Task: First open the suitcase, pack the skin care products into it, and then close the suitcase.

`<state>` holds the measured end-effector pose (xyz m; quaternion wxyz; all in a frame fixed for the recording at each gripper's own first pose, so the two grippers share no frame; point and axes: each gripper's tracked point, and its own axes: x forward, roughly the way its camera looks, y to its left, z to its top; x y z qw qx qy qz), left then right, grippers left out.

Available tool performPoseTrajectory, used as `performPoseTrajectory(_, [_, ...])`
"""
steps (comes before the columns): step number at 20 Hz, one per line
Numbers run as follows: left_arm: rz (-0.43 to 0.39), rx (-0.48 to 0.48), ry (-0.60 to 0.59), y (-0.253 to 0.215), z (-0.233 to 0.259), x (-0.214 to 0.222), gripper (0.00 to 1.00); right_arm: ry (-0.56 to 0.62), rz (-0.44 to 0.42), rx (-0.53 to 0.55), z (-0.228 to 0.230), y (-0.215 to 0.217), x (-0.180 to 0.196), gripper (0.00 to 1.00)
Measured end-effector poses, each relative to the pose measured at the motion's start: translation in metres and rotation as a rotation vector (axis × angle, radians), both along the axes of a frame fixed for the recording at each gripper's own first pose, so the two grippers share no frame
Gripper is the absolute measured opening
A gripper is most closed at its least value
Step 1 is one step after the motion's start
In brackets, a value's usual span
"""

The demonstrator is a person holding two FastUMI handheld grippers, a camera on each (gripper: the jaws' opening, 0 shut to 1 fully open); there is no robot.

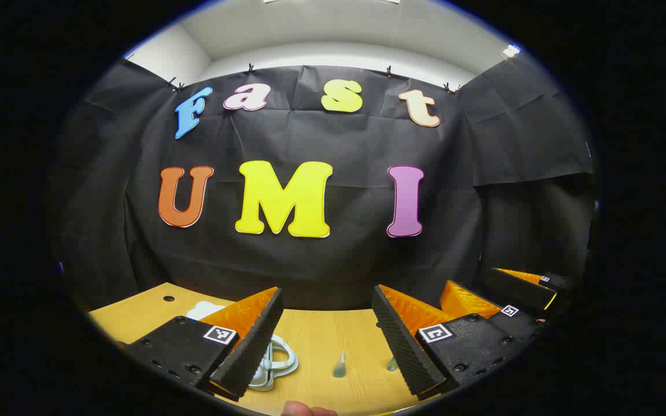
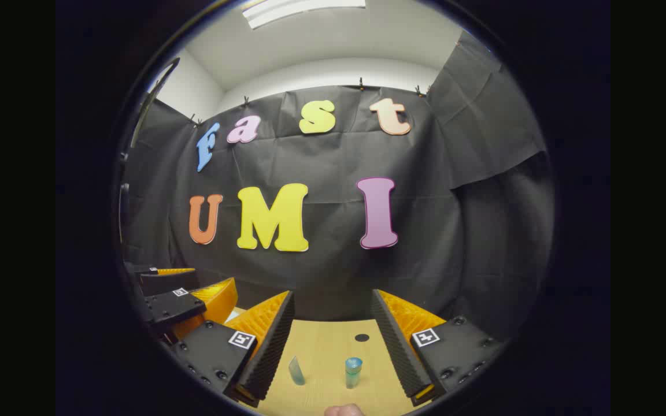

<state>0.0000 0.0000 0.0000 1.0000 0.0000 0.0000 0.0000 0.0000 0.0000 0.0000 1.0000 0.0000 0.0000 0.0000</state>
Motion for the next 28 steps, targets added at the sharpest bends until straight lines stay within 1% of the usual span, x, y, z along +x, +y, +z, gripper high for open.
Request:
performPoseTrajectory(6, [0.056, 0.023, -0.002, 0.009, 0.003, -0.007, 0.98, 0.001, 0.051, 0.035, 0.002, 0.005, 0.006, 0.8])
performPoseTrajectory(9, [0.076, 0.034, 0.0, 0.013, 0.002, -0.007, 0.98, -0.008, 0.078, 0.035, 0.004, 0.01, 0.008, 0.8])
performPoseTrajectory(17, [0.105, 0.068, -0.015, 0.022, 0.005, -0.002, 0.98, -0.031, 0.06, 0.026, 0.007, -0.004, 0.016, 0.79])
performPoseTrajectory(20, [0.117, 0.065, -0.022, 0.028, 0.007, -0.001, 0.98, -0.03, 0.058, 0.017, 0.008, -0.007, 0.017, 0.79])
performPoseTrajectory(23, [0.126, 0.076, -0.028, 0.034, 0.009, 0.0, 0.98, -0.024, 0.063, 0.012, 0.009, -0.005, 0.017, 0.8])
performPoseTrajectory(26, [0.121, 0.054, -0.013, 0.033, 0.002, -0.002, 0.98, -0.032, 0.072, -0.002, 0.01, 0.0, 0.015, 0.8])
performPoseTrajectory(28, [0.117, 0.061, -0.004, 0.036, 0.0, -0.002, 0.98, -0.021, 0.087, -0.001, 0.004, 0.003, 0.013, 0.79])
